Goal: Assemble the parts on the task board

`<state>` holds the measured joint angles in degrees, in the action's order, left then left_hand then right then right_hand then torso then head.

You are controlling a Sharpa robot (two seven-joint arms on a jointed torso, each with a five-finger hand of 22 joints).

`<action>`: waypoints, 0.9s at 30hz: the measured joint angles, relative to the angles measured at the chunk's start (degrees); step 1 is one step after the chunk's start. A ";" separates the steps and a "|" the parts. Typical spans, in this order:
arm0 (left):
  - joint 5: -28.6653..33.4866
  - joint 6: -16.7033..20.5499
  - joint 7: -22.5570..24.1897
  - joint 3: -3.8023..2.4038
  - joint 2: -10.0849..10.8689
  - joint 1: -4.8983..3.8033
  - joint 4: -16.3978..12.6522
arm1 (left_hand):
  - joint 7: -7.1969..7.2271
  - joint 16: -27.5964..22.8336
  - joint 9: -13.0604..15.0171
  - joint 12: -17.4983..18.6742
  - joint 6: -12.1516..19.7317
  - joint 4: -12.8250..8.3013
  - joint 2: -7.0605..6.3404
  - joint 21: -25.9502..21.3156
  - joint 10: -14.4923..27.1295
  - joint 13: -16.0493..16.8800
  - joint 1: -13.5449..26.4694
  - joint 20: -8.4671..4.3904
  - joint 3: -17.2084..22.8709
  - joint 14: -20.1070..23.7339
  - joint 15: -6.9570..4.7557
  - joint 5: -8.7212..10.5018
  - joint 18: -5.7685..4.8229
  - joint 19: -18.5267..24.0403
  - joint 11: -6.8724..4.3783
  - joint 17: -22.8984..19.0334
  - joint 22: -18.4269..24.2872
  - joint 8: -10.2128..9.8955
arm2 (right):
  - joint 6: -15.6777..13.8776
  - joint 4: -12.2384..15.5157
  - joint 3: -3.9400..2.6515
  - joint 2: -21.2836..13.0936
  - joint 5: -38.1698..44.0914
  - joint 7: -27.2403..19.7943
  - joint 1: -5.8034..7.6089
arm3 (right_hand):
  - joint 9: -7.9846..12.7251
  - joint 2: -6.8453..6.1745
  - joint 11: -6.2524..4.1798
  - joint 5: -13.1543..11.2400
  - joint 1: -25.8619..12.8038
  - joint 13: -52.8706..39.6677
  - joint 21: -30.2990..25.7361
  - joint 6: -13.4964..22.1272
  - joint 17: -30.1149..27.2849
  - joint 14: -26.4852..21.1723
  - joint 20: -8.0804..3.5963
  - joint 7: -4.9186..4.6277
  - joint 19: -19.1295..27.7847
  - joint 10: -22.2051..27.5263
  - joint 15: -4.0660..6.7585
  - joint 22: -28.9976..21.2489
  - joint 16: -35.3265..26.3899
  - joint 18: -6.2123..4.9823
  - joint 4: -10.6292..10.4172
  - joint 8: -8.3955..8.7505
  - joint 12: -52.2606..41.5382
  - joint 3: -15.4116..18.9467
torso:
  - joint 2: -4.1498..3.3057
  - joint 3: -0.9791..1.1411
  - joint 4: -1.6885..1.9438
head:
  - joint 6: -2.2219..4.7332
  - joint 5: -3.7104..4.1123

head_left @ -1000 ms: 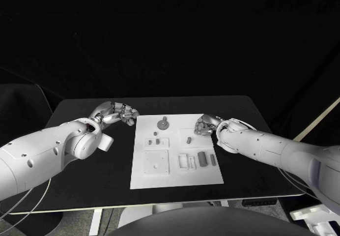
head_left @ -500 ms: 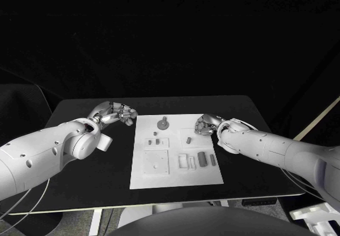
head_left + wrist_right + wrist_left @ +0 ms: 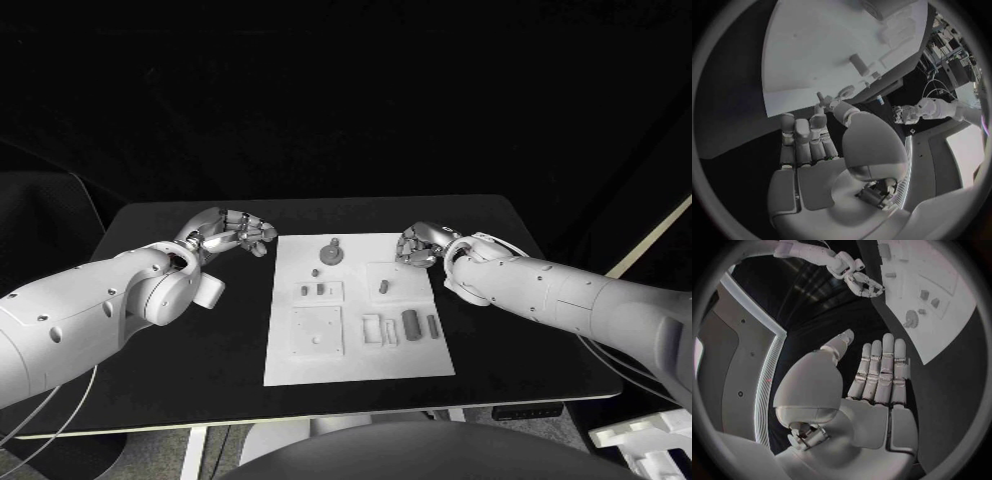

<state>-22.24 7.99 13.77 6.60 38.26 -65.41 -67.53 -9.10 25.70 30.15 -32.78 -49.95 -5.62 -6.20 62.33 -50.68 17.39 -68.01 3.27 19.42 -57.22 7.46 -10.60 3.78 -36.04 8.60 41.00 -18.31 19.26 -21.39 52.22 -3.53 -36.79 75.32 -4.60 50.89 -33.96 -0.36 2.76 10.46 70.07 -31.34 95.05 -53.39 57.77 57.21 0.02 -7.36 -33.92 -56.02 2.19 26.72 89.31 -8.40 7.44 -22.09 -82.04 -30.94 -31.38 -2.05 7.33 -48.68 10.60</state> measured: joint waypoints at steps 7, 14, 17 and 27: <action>0.00 -0.02 -0.12 0.00 0.11 0.00 0.07 | 0.00 -0.23 0.00 0.00 0.00 0.00 0.00 0.00 0.00 0.00 0.00 0.00 0.00 0.00 0.00 0.00 -0.04 0.00 0.00 0.00 0.01 0.00 | 0.05 6.05 -0.15 -2.96 -0.03 0.55 1.56 | 0.00 -0.01 0.00 -0.03 0.00 0.06 0.00 0.00 -0.06 -0.01 0.08 0.00 -0.08 0.00 -0.02 0.00 0.00 0.00 -0.17 0.20 0.00 -0.16 | -0.01 -0.04 -0.02 | -0.01 -0.17; 0.00 -0.02 -0.20 0.01 0.06 0.00 0.34 | 0.00 -0.23 0.00 0.00 0.00 0.00 0.00 0.00 0.00 0.00 0.00 0.00 0.00 0.00 0.00 0.00 -0.22 0.00 0.00 0.00 0.00 0.00 | 0.59 14.89 -0.18 -4.50 0.24 1.43 2.61 | 0.00 -0.01 0.00 -0.04 0.00 0.05 0.00 0.00 -0.05 0.00 0.08 0.00 -0.08 0.00 -0.02 -0.01 0.00 0.00 -0.17 0.20 0.00 -0.16 | 0.01 -0.07 -0.08 | 0.02 -0.59; 0.00 -0.02 -0.22 0.01 0.02 0.00 0.38 | 0.00 -0.23 0.00 0.00 0.00 0.00 0.00 0.00 0.00 0.00 0.00 0.00 0.00 0.00 0.00 0.00 -0.22 0.00 0.00 0.00 0.01 0.00 | 1.14 17.26 -0.18 -4.17 0.63 1.75 2.62 | 0.00 -0.02 0.00 -0.04 0.00 0.05 0.00 0.00 -0.05 0.22 0.08 0.00 -0.08 0.00 0.03 -0.01 0.00 0.00 -0.17 0.20 0.00 -0.16 | 0.01 -0.08 -0.07 | 0.02 -0.97; 0.01 -0.01 -0.26 0.00 -0.05 0.00 0.39 | 0.00 -0.23 0.00 0.23 0.00 0.00 0.00 0.00 0.00 0.00 0.00 0.00 0.00 0.00 0.00 0.00 -0.22 0.00 0.00 0.00 0.01 0.00 | 4.04 21.44 1.63 -1.84 2.34 2.74 2.63 | 0.00 -0.25 0.01 -0.09 0.23 0.05 0.00 0.00 -0.05 0.23 0.08 0.00 -0.08 0.00 0.03 -0.01 0.00 0.00 -0.17 0.20 0.00 -0.14 | -0.09 -0.10 0.12 | -0.79 -2.99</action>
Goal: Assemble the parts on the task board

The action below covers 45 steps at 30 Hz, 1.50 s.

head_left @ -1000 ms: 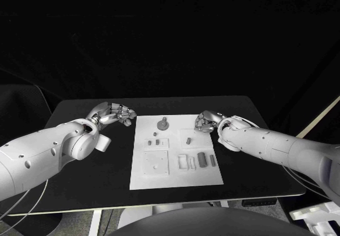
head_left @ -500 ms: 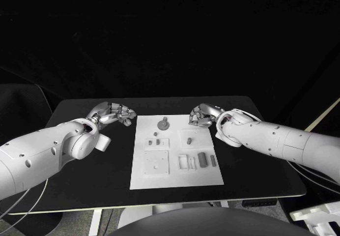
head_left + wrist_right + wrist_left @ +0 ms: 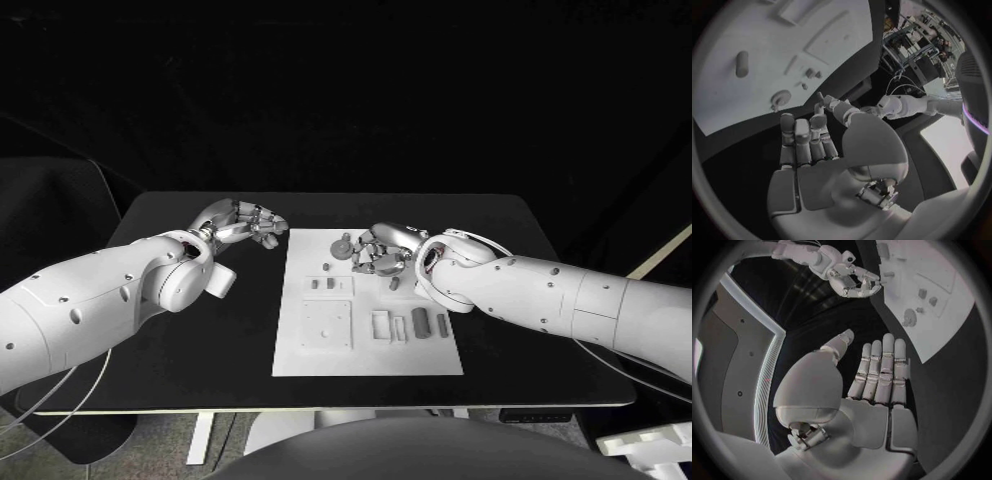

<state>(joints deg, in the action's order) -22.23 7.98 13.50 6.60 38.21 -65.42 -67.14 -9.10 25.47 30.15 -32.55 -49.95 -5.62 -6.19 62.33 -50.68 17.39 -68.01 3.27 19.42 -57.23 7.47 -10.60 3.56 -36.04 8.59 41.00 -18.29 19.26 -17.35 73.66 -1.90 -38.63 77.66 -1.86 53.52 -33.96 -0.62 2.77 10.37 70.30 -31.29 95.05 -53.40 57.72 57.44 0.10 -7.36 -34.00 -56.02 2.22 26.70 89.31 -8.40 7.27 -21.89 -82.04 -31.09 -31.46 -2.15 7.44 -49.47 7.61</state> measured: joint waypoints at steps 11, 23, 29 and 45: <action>0.00 0.00 -0.05 0.00 -0.38 -0.01 0.05 | 0.00 0.00 0.00 0.00 0.00 0.00 0.00 0.00 0.00 0.00 0.00 0.00 0.00 0.00 0.00 0.00 -0.01 0.00 0.00 0.01 0.01 0.00 | 3.37 -2.20 3.54 3.36 2.13 1.15 -0.07 | 0.00 -0.02 0.00 -0.17 -0.02 0.05 0.00 -0.01 0.00 -0.01 0.00 0.01 0.00 0.00 -0.02 0.05 0.00 0.00 -0.18 0.00 0.00 -0.18 | -0.03 -0.05 0.00 | -0.53 -1.90; 0.00 0.00 -0.12 0.00 -0.50 -0.01 0.07 | 0.00 0.00 0.00 0.00 0.00 0.00 0.00 0.00 0.00 0.00 0.00 0.00 0.00 0.00 0.00 0.00 -0.01 0.00 0.00 -0.04 -0.04 0.00 | 5.29 -2.11 4.60 4.59 4.25 1.63 -0.27 | 0.00 -0.25 0.00 -0.19 -0.24 0.05 0.00 -0.02 -0.05 -0.01 0.00 0.02 0.00 0.00 -0.18 0.04 0.00 0.00 -0.19 0.00 0.00 -0.18 | -0.05 0.03 -0.04 | -0.53 -2.46; 0.00 0.00 -0.14 0.00 -0.53 -0.01 0.07 | 0.00 0.00 0.00 0.00 0.00 0.00 0.00 0.00 0.00 0.00 0.00 0.00 0.00 0.00 0.00 0.00 -0.01 0.00 0.00 -0.04 -0.04 0.00 | 5.74 -2.28 4.73 5.18 4.78 1.69 -0.38 | -0.01 -0.47 0.00 -0.22 -0.31 0.04 0.00 -0.04 -0.04 -0.01 0.00 0.03 0.00 0.00 -0.18 0.04 0.00 0.00 -0.19 0.00 0.00 -0.18 | -0.05 0.05 -0.10 | -0.53 -2.60; 0.00 0.00 -0.18 -0.01 -0.63 -0.01 0.05 | 0.00 -0.22 0.00 0.00 0.00 0.00 0.00 0.00 0.00 0.00 0.00 0.00 0.00 0.00 0.00 0.00 -0.01 0.00 0.00 -0.03 -0.03 0.00 | 6.21 -4.42 5.10 6.92 6.00 1.95 -1.15 | -0.02 -0.92 0.01 0.02 -0.61 0.09 0.00 -0.18 -0.04 0.29 0.00 0.12 0.00 -0.01 -0.08 0.03 0.00 0.00 -0.33 -0.02 0.00 -0.32 | -0.07 -0.02 -0.06 | -0.53 -2.82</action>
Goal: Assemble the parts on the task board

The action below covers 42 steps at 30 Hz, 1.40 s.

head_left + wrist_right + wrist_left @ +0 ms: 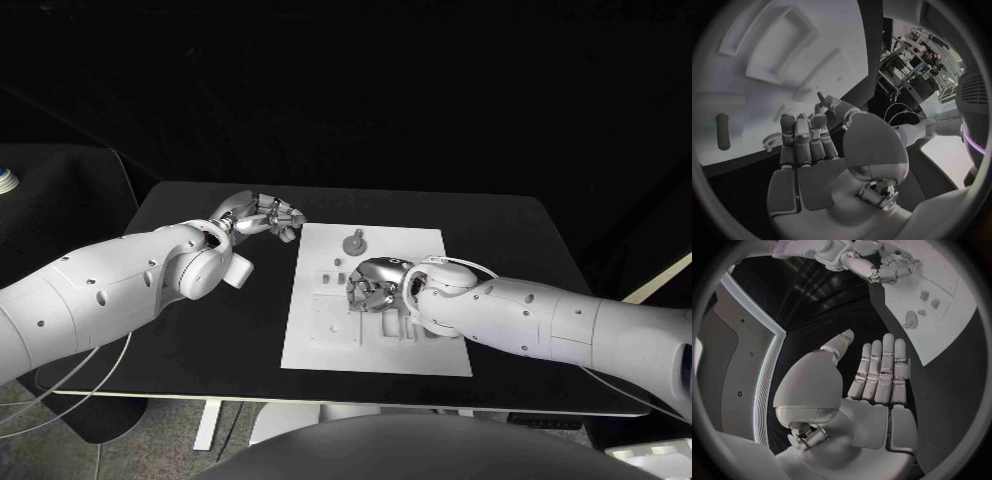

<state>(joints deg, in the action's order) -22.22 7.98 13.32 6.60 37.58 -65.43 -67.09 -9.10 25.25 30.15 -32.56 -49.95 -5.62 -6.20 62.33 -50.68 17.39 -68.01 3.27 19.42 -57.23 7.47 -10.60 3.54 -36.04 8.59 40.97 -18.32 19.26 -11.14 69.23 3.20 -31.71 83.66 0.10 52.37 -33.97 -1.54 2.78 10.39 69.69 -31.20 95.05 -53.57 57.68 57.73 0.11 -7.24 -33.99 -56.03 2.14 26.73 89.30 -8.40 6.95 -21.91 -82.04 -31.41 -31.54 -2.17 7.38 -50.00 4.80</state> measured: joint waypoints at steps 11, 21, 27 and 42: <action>0.00 0.00 -0.01 0.00 -0.02 0.00 -0.03 | 0.00 0.00 0.00 0.00 0.00 0.00 0.00 0.00 0.00 0.00 0.00 0.00 0.00 0.00 0.00 0.00 0.00 0.00 0.00 0.00 0.01 0.00 | 0.26 -0.77 0.07 0.81 0.63 0.10 -0.48 | -0.01 -0.08 0.00 0.04 -0.08 0.00 0.00 -0.02 0.00 0.01 0.00 0.01 0.00 0.00 -0.01 -0.01 0.00 0.00 0.00 -0.02 0.00 0.00 | -0.01 -0.02 0.01 | 0.00 -0.19; 0.00 0.00 -0.02 0.00 -0.01 0.00 -0.04 | 0.00 0.00 0.00 0.00 0.00 0.00 0.00 0.00 0.00 0.00 0.00 0.00 0.00 0.00 0.00 0.00 0.00 0.00 0.00 -0.05 -0.03 0.00 | 0.26 -1.17 0.08 1.30 0.91 0.31 -0.60 | -0.01 -0.06 -0.21 0.04 -0.06 -0.01 0.00 -0.03 -0.01 0.01 0.00 0.02 0.00 -0.21 -0.02 -0.01 0.00 0.00 0.00 -0.04 0.00 0.00 | -0.03 -0.02 0.00 | 0.00 -0.40; 0.00 0.00 -0.02 0.00 -0.04 0.00 -0.01 | 0.00 0.00 0.00 0.00 0.00 0.00 0.00 0.00 0.00 0.00 0.00 0.00 0.00 0.00 0.00 0.00 0.00 0.00 0.00 -0.04 -0.04 0.00 | 0.26 -1.69 0.05 1.49 1.06 0.34 -0.71 | -0.01 -0.05 -0.21 0.03 -0.05 -0.01 0.00 -0.03 -0.05 0.01 0.00 0.02 0.00 -0.21 -0.03 0.00 0.00 0.00 0.00 -0.06 0.00 0.01 | -0.03 -0.02 -0.02 | 0.00 -0.44; 0.00 0.00 -0.05 0.00 -0.03 0.00 0.02 | 0.00 0.00 0.00 0.22 0.00 0.00 0.00 0.00 0.00 0.00 0.00 0.00 0.00 0.00 0.00 0.00 0.00 0.00 0.00 -0.04 -0.02 0.00 | -0.04 -1.92 0.07 1.46 1.59 0.53 -0.75 | -0.01 0.03 -0.21 -0.02 0.03 0.04 0.00 -0.03 -0.04 -0.08 0.00 0.02 0.00 -0.21 -0.12 0.03 0.00 0.00 -0.15 0.02 0.00 -0.15 | -0.03 0.01 -0.04 | 0.00 -0.43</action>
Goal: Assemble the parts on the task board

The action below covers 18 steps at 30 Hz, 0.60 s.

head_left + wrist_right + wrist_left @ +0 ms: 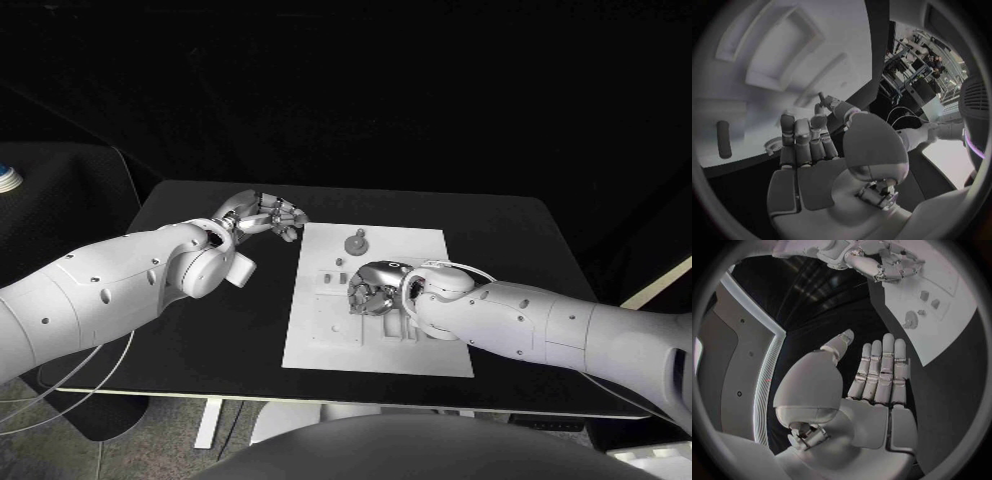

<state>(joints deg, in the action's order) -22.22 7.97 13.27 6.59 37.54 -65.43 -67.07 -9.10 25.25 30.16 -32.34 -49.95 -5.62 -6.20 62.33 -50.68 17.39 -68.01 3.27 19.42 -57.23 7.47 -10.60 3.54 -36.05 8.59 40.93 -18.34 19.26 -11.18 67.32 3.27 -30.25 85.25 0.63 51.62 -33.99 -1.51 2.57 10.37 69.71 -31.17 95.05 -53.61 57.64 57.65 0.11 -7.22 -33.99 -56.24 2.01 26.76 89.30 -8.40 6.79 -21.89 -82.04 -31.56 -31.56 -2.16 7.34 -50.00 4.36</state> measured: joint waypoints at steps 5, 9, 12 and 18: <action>0.00 0.00 -0.01 0.00 -0.01 0.00 0.00 | 0.00 0.00 0.00 0.00 0.00 0.00 0.00 0.00 0.00 0.00 0.00 0.00 0.00 0.00 0.00 0.00 0.00 0.00 0.00 0.00 0.00 0.00 | 0.06 0.05 0.01 0.12 0.09 0.08 -0.01 | 0.00 0.00 0.00 -0.12 0.00 0.00 0.00 0.00 0.00 0.00 0.00 0.00 0.00 0.00 -0.01 0.00 0.00 0.00 0.00 0.02 0.00 0.00 | 0.00 0.03 -0.02 | 0.00 -0.09; 0.00 0.00 -0.01 0.00 -0.03 0.00 -0.01 | 0.00 -0.08 0.00 0.00 0.00 0.00 0.00 0.00 0.00 0.00 0.00 0.00 0.00 0.00 0.00 0.00 0.00 0.00 0.00 0.00 0.01 0.00 | 0.16 -0.09 0.08 0.31 0.18 0.15 -0.01 | 0.00 0.00 0.00 -0.17 0.00 0.00 0.00 0.00 0.00 -0.01 0.00 0.00 0.00 0.00 -0.02 -0.01 0.00 0.00 0.00 0.14 0.00 0.00 | 0.00 0.02 -0.03 | 0.00 -0.01; 0.00 0.00 -0.02 0.00 -0.04 0.00 -0.01 | 0.00 -0.22 0.00 0.00 0.00 0.00 0.00 0.00 0.00 0.00 0.00 0.00 0.00 0.00 0.00 0.00 0.00 0.00 0.00 0.00 0.01 0.00 | 0.21 -0.27 0.41 0.46 0.35 0.24 0.01 | -0.01 0.07 0.00 -0.17 0.07 0.00 0.00 0.00 0.00 -0.04 0.00 0.00 0.00 0.00 -0.05 -0.01 0.00 0.00 0.00 0.17 0.00 0.00 | -0.01 0.00 -0.03 | 0.00 0.03; 0.00 0.00 -0.03 0.00 -0.01 0.00 -0.02 | 0.00 -0.22 0.00 0.00 0.00 0.00 0.00 0.00 0.00 0.00 0.00 0.00 0.00 0.00 0.00 0.00 0.00 0.00 0.00 -0.05 0.01 0.00 | 0.19 -0.36 0.92 0.56 0.65 0.30 0.11 | -0.20 0.07 0.00 -0.20 0.07 0.00 0.00 0.00 0.01 0.17 0.00 0.00 0.00 0.00 0.02 -0.01 0.00 0.00 0.00 0.11 0.00 0.01 | -0.01 -0.03 0.00 | 0.00 0.10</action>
<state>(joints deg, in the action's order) -22.22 7.97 13.24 6.60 37.54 -65.43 -67.09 -9.10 25.03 30.15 -32.34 -49.95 -5.62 -6.20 62.33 -50.68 17.39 -68.01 3.27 19.42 -57.23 7.47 -10.60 3.54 -36.04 8.59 40.88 -18.33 19.26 -11.00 66.95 4.19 -29.69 85.90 0.92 51.73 -34.19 -1.44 2.57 10.17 69.78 -31.17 95.05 -53.61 57.64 57.82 0.11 -7.22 -33.99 -56.24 2.04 26.75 89.30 -8.40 6.80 -21.78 -82.04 -31.55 -31.57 -2.19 7.34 -50.00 4.46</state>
